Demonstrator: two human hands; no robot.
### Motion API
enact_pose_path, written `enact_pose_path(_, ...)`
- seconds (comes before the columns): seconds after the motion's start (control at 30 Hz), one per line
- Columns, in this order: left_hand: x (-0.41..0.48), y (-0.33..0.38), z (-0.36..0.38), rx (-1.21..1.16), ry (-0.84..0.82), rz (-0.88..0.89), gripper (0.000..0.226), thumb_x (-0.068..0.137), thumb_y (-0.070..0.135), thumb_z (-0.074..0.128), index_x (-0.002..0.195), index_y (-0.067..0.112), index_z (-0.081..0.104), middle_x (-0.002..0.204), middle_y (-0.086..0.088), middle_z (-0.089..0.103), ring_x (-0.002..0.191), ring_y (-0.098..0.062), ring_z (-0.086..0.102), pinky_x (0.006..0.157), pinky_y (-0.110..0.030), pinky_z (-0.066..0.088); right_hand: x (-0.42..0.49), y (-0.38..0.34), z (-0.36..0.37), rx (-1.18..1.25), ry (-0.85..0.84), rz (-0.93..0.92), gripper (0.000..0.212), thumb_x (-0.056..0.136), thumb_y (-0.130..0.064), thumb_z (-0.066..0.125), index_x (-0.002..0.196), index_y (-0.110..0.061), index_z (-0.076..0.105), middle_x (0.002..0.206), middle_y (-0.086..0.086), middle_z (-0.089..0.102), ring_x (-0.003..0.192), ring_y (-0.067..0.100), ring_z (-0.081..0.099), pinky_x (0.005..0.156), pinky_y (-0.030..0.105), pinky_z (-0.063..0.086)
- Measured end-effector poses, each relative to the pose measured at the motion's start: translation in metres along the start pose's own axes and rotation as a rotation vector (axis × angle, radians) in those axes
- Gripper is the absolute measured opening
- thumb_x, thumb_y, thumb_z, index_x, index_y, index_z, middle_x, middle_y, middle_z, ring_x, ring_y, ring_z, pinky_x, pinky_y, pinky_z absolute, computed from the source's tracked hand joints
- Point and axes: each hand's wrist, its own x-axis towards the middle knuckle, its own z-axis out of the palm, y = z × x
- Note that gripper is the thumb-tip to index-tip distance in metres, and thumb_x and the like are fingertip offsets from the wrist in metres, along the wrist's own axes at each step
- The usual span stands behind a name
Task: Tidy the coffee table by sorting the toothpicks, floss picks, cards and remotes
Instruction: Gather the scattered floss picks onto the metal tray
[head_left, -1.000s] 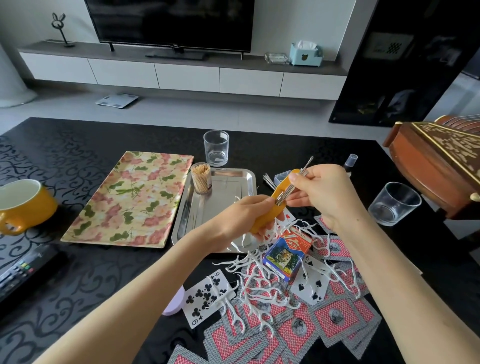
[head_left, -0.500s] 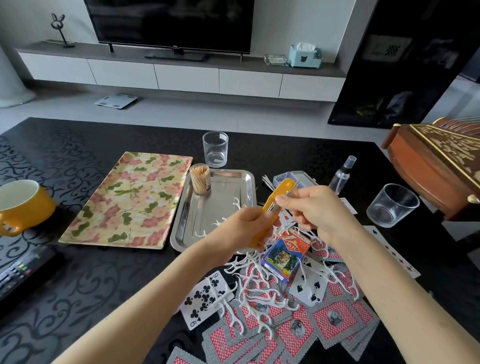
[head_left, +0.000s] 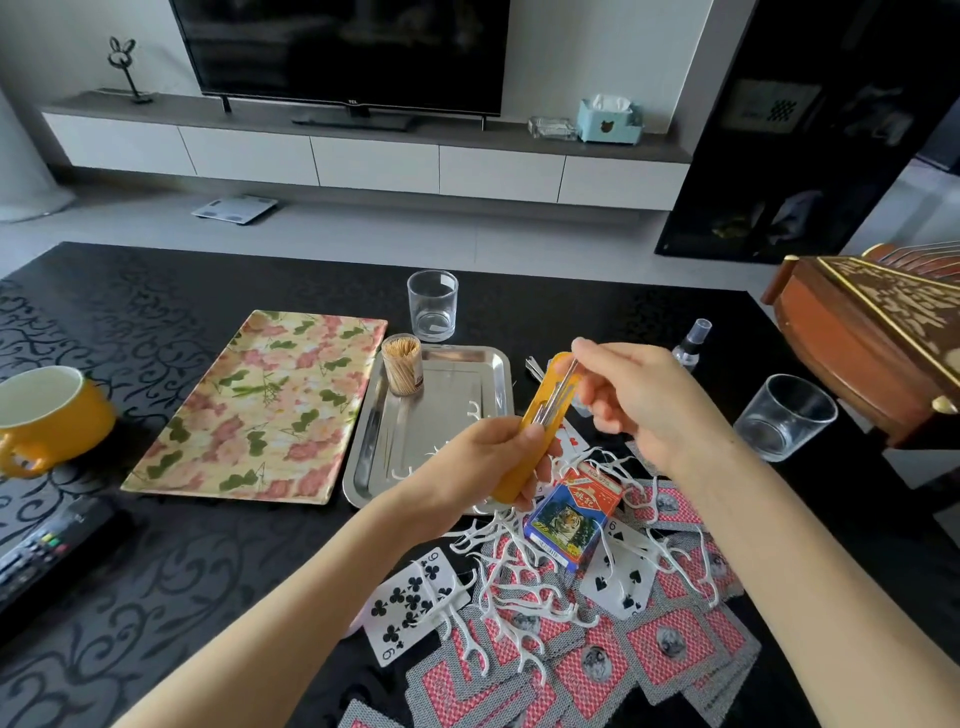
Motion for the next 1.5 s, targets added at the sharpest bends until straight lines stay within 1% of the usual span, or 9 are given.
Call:
enact_pose_path(0.13,0.0,0.001,0.0,-0.114,0.006,-0.009,0.036,0.1,0.028,0.038,0.108,-0.002,0.056,0.073,0.0,0.056,0.062,-0.012,0.052,0.057,-0.024,0.046,-0.003,0.005,0.005,-0.11,-0.104,0.018,0.022,0.089,-0.02,0.063,0.072,-0.009,0.071,0.06,0.004,0.049,0.048,0.008,0.039,0.042,0.02,0.032)
enact_pose_path(0.27,0.0,0.0,0.0,-0.09,0.024,-0.004,0.035,0.1,0.028,0.039,0.109,-0.001,0.056,0.076,-0.002,0.056,0.064,-0.012,0.053,0.06,-0.025,0.047,-0.001,0.012,0.007,-0.107,-0.09,0.054,0.015,0.085,-0.018,0.069,0.096,-0.009,0.073,0.064,0.002,0.058,0.052,0.008,0.047,0.049,0.021,0.042)
enact_pose_path(0.4,0.001,0.002,-0.001,-0.237,-0.019,-0.017,0.027,0.098,0.017,0.041,0.116,-0.001,0.053,0.086,-0.007,0.058,0.076,-0.017,0.055,0.07,-0.031,0.049,-0.005,0.017,0.009,-0.239,0.075,-0.234,0.014,0.085,-0.018,0.068,0.098,-0.018,0.073,0.058,-0.012,0.063,0.051,0.003,0.055,0.056,0.017,0.049)
enact_pose_path(0.6,-0.001,0.0,-0.005,-0.281,0.005,-0.049,0.018,0.098,0.011,0.04,0.104,-0.002,0.051,0.083,-0.008,0.058,0.07,-0.016,0.056,0.068,-0.031,0.049,-0.011,0.017,0.009,-0.595,-0.237,-0.321,0.031,0.095,-0.014,0.053,0.124,-0.022,0.061,0.053,-0.006,0.064,0.062,0.013,0.067,0.072,0.013,0.049)
enact_pose_path(0.73,-0.004,0.001,-0.012,-0.247,-0.011,-0.05,0.022,0.097,0.016,0.044,0.103,0.001,0.06,0.08,-0.007,0.064,0.067,-0.013,0.061,0.063,-0.024,0.054,-0.018,0.014,0.004,-0.388,0.019,-0.482,0.02,0.092,-0.008,0.055,0.101,-0.018,0.069,0.065,-0.001,0.065,0.058,0.002,0.059,0.058,0.009,0.045)
enact_pose_path(0.83,-0.006,0.006,-0.014,-0.199,0.001,-0.063,0.025,0.095,0.018,0.048,0.103,-0.002,0.061,0.079,-0.009,0.067,0.063,-0.013,0.062,0.058,-0.02,0.052,-0.018,0.022,0.005,-0.38,0.197,-0.551,0.018,0.085,-0.018,0.066,0.101,-0.023,0.057,0.083,-0.009,0.062,0.074,0.003,0.059,0.064,0.011,0.048)
enact_pose_path(1.07,-0.011,0.013,-0.014,-0.379,-0.004,-0.201,0.042,0.102,0.028,0.029,0.099,0.0,0.06,0.075,-0.013,0.066,0.063,-0.016,0.057,0.051,-0.02,0.042,-0.018,0.048,0.018,-0.69,0.054,-0.88,0.018,0.086,-0.007,0.063,0.102,-0.002,0.07,0.09,0.004,0.065,0.074,0.001,0.055,0.07,0.006,0.045)
enact_pose_path(1.3,-0.011,0.01,-0.012,-0.29,-0.027,-0.166,0.037,0.098,0.031,0.038,0.104,0.0,0.057,0.08,-0.013,0.066,0.064,-0.014,0.059,0.05,-0.017,0.046,-0.028,0.057,0.024,-0.826,-0.022,-0.889,0.042,0.096,-0.023,0.035,0.11,0.002,0.065,0.1,0.007,0.058,0.079,0.012,0.057,0.07,0.018,0.049)
enact_pose_path(1.5,-0.009,-0.001,-0.008,-0.216,0.017,-0.143,0.029,0.099,0.024,0.041,0.1,0.0,0.058,0.074,-0.009,0.063,0.06,-0.011,0.058,0.05,-0.016,0.046,-0.022,0.071,0.022,-0.975,-0.045,-0.944,0.023,0.08,0.01,0.061,0.103,0.005,0.065,0.098,0.009,0.057,0.078,0.013,0.048,0.063,0.02,0.046)
